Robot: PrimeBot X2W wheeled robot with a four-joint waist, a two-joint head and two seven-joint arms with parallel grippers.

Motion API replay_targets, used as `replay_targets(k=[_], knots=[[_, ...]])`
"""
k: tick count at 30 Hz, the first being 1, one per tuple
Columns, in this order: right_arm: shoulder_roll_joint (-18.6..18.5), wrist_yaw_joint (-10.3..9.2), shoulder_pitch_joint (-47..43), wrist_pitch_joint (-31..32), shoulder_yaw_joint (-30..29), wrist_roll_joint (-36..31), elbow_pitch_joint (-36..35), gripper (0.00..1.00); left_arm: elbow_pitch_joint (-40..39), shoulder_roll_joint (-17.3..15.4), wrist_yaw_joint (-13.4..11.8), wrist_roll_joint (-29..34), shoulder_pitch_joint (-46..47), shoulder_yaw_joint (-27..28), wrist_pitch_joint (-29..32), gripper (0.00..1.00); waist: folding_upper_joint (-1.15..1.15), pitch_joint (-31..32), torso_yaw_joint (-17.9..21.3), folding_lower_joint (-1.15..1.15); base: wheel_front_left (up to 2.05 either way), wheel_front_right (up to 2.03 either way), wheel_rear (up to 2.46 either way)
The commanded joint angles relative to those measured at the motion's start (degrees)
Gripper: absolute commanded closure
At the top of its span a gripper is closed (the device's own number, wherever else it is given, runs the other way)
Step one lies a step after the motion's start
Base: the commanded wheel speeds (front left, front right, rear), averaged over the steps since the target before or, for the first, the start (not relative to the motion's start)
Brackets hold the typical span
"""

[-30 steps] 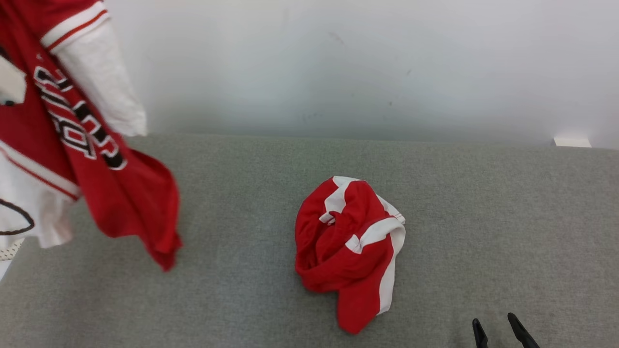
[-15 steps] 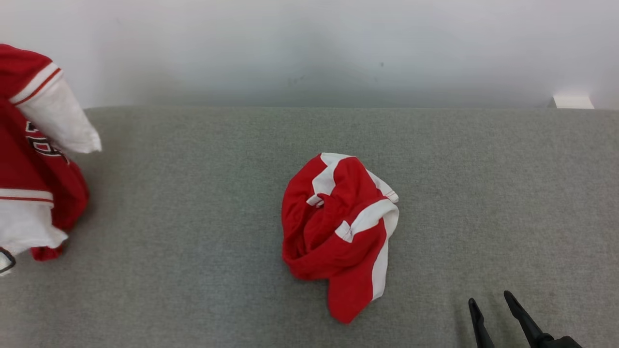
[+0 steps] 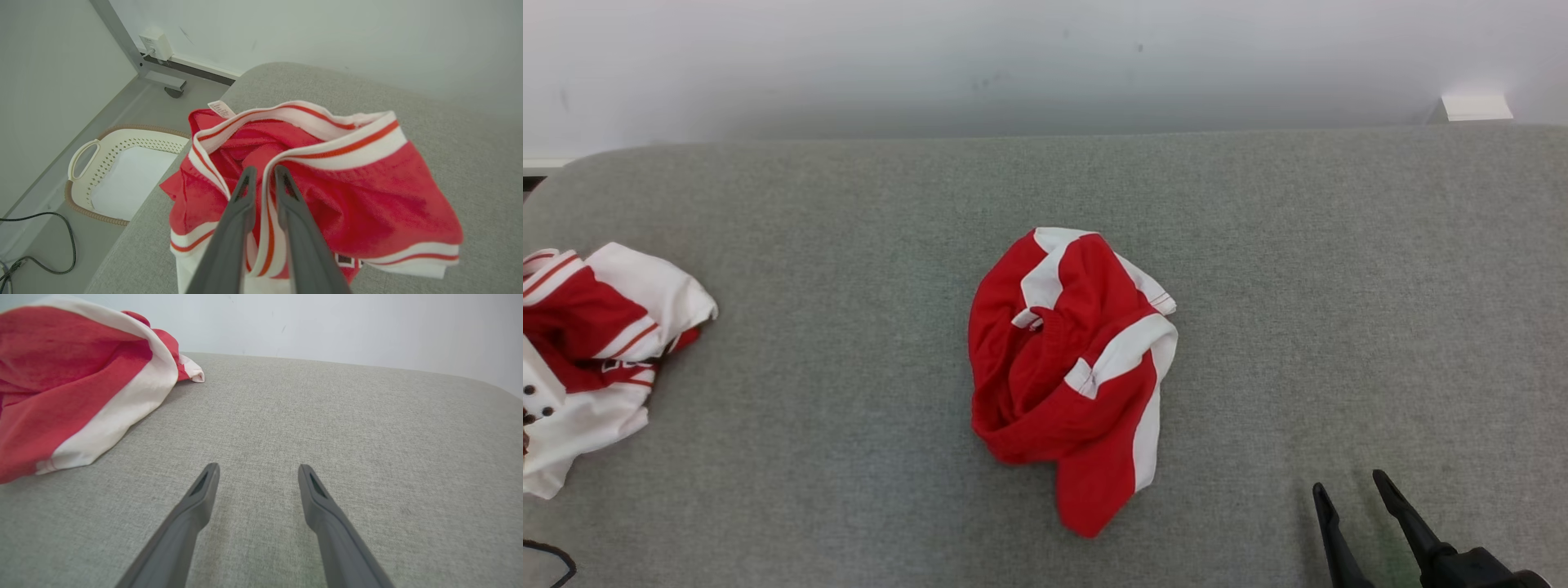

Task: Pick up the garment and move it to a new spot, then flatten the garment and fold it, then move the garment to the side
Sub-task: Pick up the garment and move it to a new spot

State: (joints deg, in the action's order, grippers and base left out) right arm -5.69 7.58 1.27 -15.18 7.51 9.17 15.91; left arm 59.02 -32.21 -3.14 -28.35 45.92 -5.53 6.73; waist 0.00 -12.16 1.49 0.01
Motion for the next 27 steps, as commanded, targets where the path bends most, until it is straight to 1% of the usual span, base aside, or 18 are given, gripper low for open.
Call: replay_targets(k=[1,5,8,12,14,16,17,18,20,22,27], knots=[[-0.35,-0.16,0.26,0.05,-0.25,-0.38,0.25,0.00,0.84,-0.39,-0.60,-0.26,-0.79,0.34,0.38,0.00,0.00,0.49,-0.22,-0.01,0.00,0.00,0.00],[-0.39,-0.16,-0.29,0.05,-0.50,-0.43,0.44,0.00,0.59,0.65,-1.30,-0.99,-1.10,0.81,-2.22,0.00,0.00,2.05,-0.64,-0.01,0.00,0.00,0.00],[-0.32,-0.16,-1.01,0.05,-0.73,-0.28,0.21,0.00,-0.76,1.32,-0.59,-1.37,-1.85,1.06,-5.11,0.00,0.00,3.85,-0.85,-0.01,0.00,0.00,0.00],[-0.09,-0.16,-2.28,0.05,-1.30,0.20,-0.28,0.00,-4.66,2.36,0.09,-1.22,-3.24,0.85,-10.85,0.00,0.00,6.70,-1.26,-0.01,0.00,0.00,0.00],[-0.06,-0.16,-3.09,0.05,-1.63,0.22,-0.61,0.00,-7.06,3.60,0.97,-1.18,-4.56,0.54,-13.92,0.00,0.00,8.16,-1.54,-0.01,0.00,0.00,0.00],[-0.11,-0.16,-3.96,0.05,-2.09,0.27,-1.07,0.00,-9.43,4.77,1.42,-0.90,-6.11,-0.09,-15.94,0.00,0.00,9.48,-1.94,-0.01,0.00,0.00,0.00],[-0.11,-0.16,-3.96,0.05,-2.09,0.27,-1.07,0.00,-9.43,4.77,1.42,-0.90,-6.11,-0.09,-15.94,0.00,0.00,9.48,-1.94,-0.01,0.00,0.00,0.00],[-0.24,-0.16,-4.76,0.05,-2.52,0.11,-1.55,0.00,-12.41,6.21,1.97,-0.77,-7.59,-0.87,-17.64,0.00,0.00,10.62,-2.29,-0.01,0.00,0.00,0.00],[-0.43,-0.16,-5.26,0.05,-2.88,-0.03,-1.92,0.00,-15.81,8.16,3.07,-0.83,-10.08,-1.98,-18.50,0.00,0.00,11.52,-2.55,-0.01,0.00,0.00,0.00],[-0.62,-0.16,-5.54,0.05,-3.09,-0.13,-2.42,0.00,-19.30,9.58,3.55,-0.99,-13.12,-2.73,-19.18,0.00,0.00,12.25,-2.61,-0.01,0.00,0.00,0.00],[-0.55,-0.16,-5.99,0.05,-3.21,-0.17,-3.80,0.00,-29.06,13.03,2.48,0.65,-22.70,-5.65,-20.74,0.00,0.00,12.97,-2.54,-0.01,0.00,0.00,0.00]])
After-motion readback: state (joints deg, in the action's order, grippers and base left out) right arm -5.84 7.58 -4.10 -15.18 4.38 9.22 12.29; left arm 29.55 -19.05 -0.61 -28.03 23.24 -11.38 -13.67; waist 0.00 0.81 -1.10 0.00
